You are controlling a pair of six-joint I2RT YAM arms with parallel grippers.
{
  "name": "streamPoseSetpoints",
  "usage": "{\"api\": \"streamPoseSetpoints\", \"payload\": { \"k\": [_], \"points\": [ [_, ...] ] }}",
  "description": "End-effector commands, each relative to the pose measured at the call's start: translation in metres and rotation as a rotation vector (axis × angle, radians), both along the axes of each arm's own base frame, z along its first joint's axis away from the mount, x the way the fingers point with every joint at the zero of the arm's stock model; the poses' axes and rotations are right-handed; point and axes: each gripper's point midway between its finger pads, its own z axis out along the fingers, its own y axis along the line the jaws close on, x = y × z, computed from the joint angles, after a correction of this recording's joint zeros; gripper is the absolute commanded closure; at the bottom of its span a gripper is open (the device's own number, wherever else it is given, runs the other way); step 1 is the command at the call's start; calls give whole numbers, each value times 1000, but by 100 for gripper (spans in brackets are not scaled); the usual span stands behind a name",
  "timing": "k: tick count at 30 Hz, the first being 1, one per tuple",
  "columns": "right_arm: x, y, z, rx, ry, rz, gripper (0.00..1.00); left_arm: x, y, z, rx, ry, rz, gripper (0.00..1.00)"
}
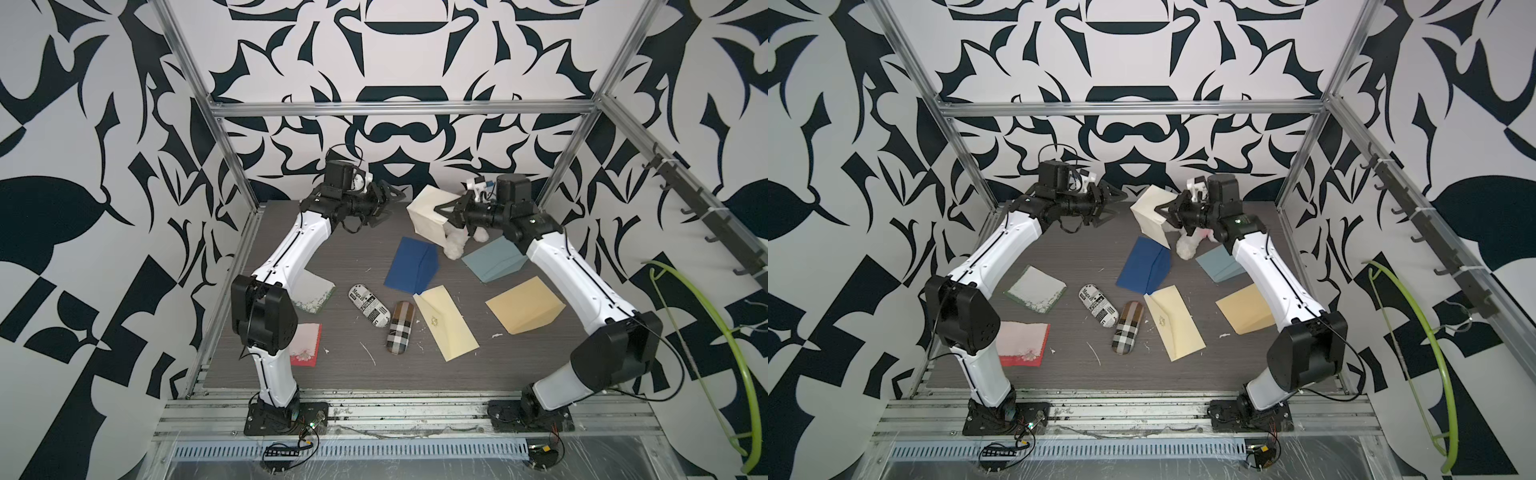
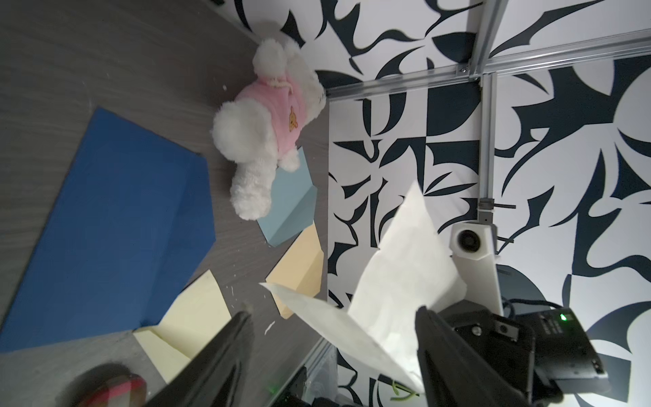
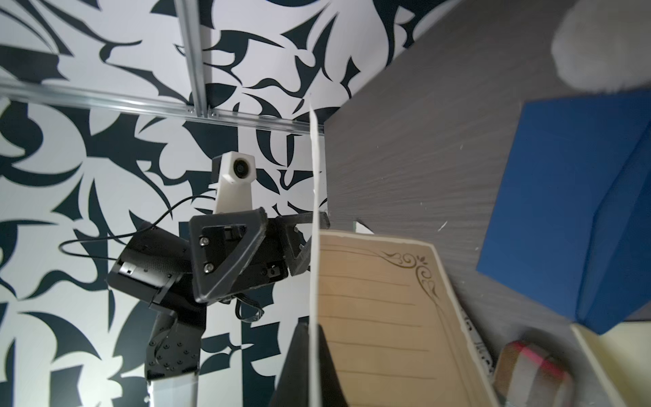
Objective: Take the letter paper out of the envelope
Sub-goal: Unfold the letter paper.
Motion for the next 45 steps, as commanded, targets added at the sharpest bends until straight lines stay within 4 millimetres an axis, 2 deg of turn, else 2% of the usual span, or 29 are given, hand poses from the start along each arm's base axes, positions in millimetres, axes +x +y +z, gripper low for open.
{"api": "streamPoseSetpoints", "payload": {
  "k": [1,3,6,11,15,21,25,28,35,39,42,45],
  "points": [
    [-30,-6,-1,-176,-106,199,100,-7,11,42,42,-282,-49,22],
    [-40,-8,1,-246,-159,278,100,-15,7,56,46,-408,-120,22],
    [-54,-7,7,-288,-213,377,100,-33,-5,69,-39,-514,-276,22],
    [-67,10,43,-110,-305,483,100,-60,-9,62,-66,-551,-447,20],
    [-72,28,51,8,-309,572,100,-75,-10,60,-105,-542,-516,19],
    [-69,40,51,77,-302,620,100,-93,-12,66,-173,-526,-577,21],
    [-61,44,55,120,-316,632,100,-107,-18,58,-182,-485,-613,26],
    [-53,46,51,123,-304,631,100,-113,-19,54,-180,-471,-617,29],
    [-40,47,36,112,-285,623,100,-115,-17,60,-168,-470,-602,40],
    [-35,48,34,108,-286,618,100,-113,-17,54,-153,-443,-590,53],
    [-32,50,36,110,-288,615,100,-110,-16,48,-127,-425,-568,69],
    [-33,50,38,107,-295,610,100,-104,-16,44,-99,-411,-541,77]
  ]
}}
